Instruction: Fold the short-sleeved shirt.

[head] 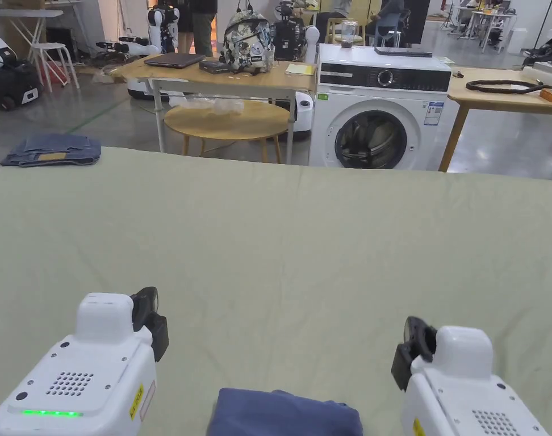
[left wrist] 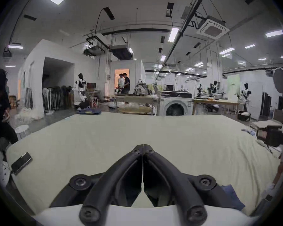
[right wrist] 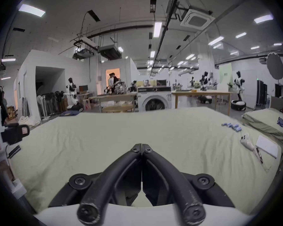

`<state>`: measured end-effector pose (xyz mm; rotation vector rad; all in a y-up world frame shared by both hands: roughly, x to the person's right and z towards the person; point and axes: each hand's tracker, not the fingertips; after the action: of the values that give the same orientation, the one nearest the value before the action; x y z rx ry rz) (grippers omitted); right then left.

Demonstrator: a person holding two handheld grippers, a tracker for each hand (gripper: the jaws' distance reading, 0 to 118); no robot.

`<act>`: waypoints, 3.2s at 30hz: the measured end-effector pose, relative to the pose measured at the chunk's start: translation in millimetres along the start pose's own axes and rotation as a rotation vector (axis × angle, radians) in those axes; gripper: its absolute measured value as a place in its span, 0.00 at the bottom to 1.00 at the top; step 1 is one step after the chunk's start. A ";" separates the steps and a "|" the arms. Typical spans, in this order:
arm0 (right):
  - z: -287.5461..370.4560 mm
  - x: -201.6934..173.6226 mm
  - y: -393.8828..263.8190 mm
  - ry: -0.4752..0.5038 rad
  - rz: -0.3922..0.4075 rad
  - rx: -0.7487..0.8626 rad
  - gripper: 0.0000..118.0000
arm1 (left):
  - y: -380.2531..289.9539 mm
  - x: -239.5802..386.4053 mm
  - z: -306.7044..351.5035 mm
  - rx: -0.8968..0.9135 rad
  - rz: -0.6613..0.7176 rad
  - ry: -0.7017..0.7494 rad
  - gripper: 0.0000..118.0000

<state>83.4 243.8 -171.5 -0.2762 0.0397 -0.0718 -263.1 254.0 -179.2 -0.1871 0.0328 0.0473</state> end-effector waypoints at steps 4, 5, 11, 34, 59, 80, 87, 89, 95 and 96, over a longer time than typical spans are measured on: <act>10.0 -14.5 -36.2 0.089 0.040 -0.162 0.00 | -5.6 -8.9 6.0 -0.045 0.051 -0.023 0.00; 9.4 -18.1 -43.2 0.105 0.043 -0.192 0.00 | -7.5 -10.8 6.7 -0.053 0.066 -0.029 0.00; -19.4 -48.5 -91.6 0.131 0.097 -0.396 0.00 | -23.7 -18.1 14.3 -0.105 0.059 0.003 0.00; -38.8 -46.4 -107.6 0.110 0.087 -0.489 0.00 | -107.0 -51.6 -78.2 -0.940 0.590 -0.722 0.78; -26.8 -48.5 -97.8 0.109 0.151 -0.406 0.00 | -145.5 -31.4 -98.9 -1.004 0.801 -0.906 0.18; -45.9 -59.0 -41.3 0.096 0.148 -0.273 0.00 | -2.9 -217.6 -64.7 -0.971 0.579 -0.665 0.18; -45.6 -67.4 -46.2 0.100 0.172 -0.291 0.00 | 36.5 -312.8 -44.1 -0.990 0.505 -0.499 0.18; -46.7 -67.5 -48.4 0.096 0.169 -0.301 0.00 | 45.4 -335.8 -39.1 -0.984 0.513 -0.459 0.18; -50.1 -70.9 -54.2 0.081 0.171 -0.327 0.00 | 61.2 -401.9 -27.4 -0.991 0.558 -0.315 0.18; -50.4 -71.7 -54.8 0.080 0.174 -0.329 0.00 | 62.0 -411.4 -26.4 -0.998 0.557 -0.300 0.18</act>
<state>5.8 183.0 -202.8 -0.5977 0.1551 0.0982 -677.7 291.8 -201.3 -1.1639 -0.2459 0.6521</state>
